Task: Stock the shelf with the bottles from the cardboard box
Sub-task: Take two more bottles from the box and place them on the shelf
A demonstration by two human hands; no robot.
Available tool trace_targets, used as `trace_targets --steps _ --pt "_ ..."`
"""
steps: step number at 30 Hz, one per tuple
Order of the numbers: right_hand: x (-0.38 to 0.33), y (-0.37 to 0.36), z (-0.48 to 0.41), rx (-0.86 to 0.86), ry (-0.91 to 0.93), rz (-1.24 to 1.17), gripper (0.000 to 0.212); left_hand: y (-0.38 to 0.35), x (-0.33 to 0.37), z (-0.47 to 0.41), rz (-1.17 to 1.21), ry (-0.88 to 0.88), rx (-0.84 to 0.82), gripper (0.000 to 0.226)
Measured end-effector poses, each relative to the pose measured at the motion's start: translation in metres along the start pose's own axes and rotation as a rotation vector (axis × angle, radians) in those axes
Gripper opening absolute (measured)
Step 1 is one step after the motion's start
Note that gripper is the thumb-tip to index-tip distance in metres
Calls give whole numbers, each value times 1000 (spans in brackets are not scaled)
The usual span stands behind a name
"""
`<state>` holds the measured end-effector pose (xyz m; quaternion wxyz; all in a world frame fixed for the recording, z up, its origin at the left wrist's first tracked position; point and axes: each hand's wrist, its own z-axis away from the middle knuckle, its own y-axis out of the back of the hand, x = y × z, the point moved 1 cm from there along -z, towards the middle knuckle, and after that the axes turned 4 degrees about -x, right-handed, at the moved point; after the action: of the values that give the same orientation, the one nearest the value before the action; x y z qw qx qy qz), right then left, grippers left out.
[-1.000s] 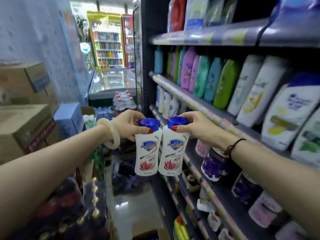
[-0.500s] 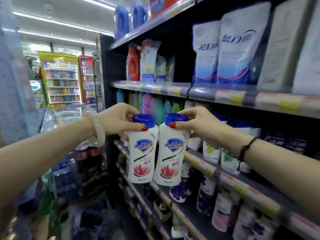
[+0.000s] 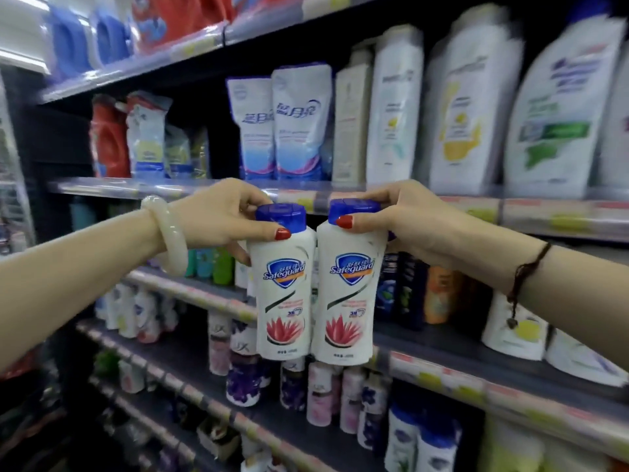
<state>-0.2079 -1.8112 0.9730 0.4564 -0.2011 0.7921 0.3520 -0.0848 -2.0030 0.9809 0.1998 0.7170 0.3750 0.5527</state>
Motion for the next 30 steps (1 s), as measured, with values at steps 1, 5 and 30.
trace_targets --steps 1,5,30 --pt "-1 8 9 21 -11 8 30 -7 7 -4 13 -19 -22 7" --pt "-5 41 44 99 -42 52 23 -33 35 -21 43 -88 -81 13" --pt "35 175 199 503 -57 494 30 -204 151 -82 64 -368 -272 28"
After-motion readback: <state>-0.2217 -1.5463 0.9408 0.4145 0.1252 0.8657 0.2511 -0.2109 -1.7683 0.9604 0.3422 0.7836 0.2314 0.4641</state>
